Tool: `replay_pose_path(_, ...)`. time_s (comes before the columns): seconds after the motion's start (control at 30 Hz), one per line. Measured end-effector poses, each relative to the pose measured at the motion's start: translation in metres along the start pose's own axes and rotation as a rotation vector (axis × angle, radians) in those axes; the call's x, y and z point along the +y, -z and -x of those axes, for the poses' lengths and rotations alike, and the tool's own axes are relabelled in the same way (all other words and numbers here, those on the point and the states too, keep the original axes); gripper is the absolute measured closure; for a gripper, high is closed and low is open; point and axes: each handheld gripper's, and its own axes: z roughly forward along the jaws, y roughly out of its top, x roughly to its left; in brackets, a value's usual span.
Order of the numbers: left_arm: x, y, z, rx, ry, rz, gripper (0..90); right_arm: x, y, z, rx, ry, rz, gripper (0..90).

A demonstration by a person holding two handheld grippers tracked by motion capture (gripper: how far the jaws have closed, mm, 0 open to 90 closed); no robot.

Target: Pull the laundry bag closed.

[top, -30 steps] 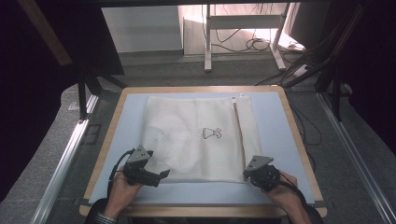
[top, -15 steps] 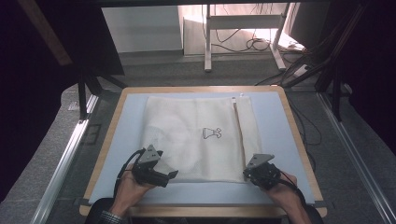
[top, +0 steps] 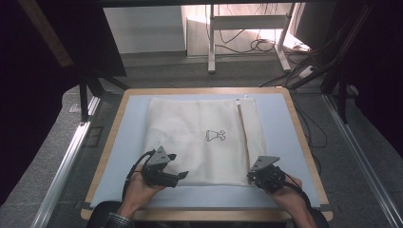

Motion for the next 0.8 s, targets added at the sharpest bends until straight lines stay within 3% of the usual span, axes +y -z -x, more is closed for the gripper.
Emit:
replay_pose_path(0.17, 0.005, -0.004, 0.005, -0.012, -0.013, 0.015, 33.2, 0.000, 0.000, 0.001, 0.002, -0.011, 0.005, 84.9)
replay_pose_path(0.27, 0.007, -0.005, 0.005, -0.028, 0.002, 0.025, 39.4, 0.000, 0.000, 0.001, 0.002, -0.015, 0.007, 84.8)
replay_pose_path(0.3, 0.009, -0.007, 0.006, -0.054, 0.018, 0.041, 41.0, 0.000, 0.000, 0.001, 0.002, -0.020, 0.008, 84.8)
replay_pose_path(0.4, 0.012, -0.008, 0.008, -0.067, 0.017, 0.049, 45.2, 0.000, -0.001, 0.001, 0.003, -0.021, 0.009, 84.8)
replay_pose_path(0.8, 0.028, -0.034, 0.030, -0.115, -0.055, 0.015, 66.1, 0.000, -0.001, 0.002, -0.009, -0.027, 0.007, 81.7)
